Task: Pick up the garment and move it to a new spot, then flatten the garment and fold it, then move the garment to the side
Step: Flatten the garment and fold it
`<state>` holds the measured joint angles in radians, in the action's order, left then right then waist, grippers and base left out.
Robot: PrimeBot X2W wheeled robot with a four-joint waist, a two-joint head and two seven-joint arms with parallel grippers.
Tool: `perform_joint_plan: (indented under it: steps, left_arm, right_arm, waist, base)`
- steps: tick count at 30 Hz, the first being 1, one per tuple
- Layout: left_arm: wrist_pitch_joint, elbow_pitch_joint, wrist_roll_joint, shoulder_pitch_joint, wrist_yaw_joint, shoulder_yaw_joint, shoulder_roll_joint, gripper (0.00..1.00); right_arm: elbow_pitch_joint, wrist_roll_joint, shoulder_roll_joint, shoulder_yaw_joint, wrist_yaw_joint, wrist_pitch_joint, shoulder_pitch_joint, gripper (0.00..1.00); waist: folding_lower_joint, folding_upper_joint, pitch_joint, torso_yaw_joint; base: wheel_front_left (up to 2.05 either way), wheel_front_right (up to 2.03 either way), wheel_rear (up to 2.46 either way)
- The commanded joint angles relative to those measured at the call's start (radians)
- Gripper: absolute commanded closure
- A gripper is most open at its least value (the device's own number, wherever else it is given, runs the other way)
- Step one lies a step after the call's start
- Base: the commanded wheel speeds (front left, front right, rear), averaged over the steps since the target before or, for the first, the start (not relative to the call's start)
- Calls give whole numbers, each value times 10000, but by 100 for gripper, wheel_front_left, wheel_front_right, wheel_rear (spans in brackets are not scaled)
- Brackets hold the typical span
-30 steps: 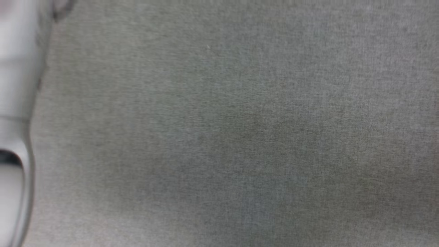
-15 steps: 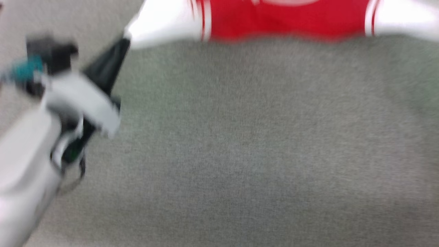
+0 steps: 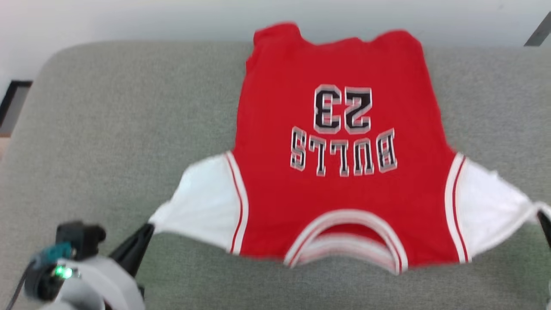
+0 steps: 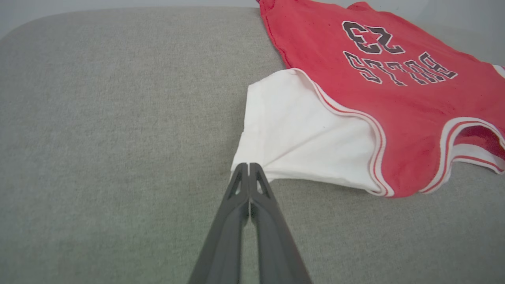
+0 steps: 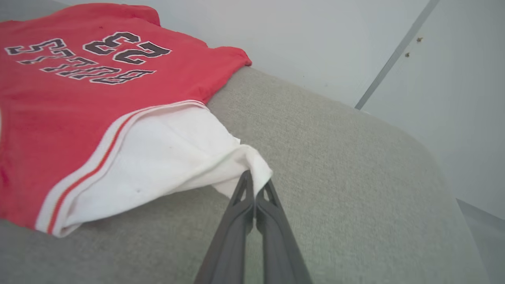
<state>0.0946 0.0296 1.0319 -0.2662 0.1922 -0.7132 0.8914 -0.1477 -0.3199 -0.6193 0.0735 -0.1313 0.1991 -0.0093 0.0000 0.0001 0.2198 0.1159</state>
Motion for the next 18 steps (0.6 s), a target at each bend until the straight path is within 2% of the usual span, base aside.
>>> perform_joint_plan:
  steps: [1, 9, 14, 18]
  left_arm:
    - [75, 68, 113, 311, 218, 62, 153, 100]
    - [203, 783, 801, 1949, 1163, 44, 352, 100]
    - [306, 989, 879, 2380, 1353, -68, 272, 100]
    - [331, 912, 900, 2478, 1345, -139, 156, 100]
  right_arm:
    - [172, 63, 202, -262, 10, -82, 330, 100]
    - [813, 220, 845, -1057, 10, -662, 2074, 100]
    - [630, 34, 760, -994, 10, -865, 2497, 100]
    - [673, -155, 715, -730, 10, -1180, 2664, 100]
  waist:
    - [0, -1, -266, -74]
    - [0, -1, -408, -70]
    - [0, -1, -386, 2]
    - [0, -1, -348, 27]
  base:
    - [0, 0, 0]
    - [0, 0, 0]
    - [0, 0, 0]
    - [0, 0, 0]
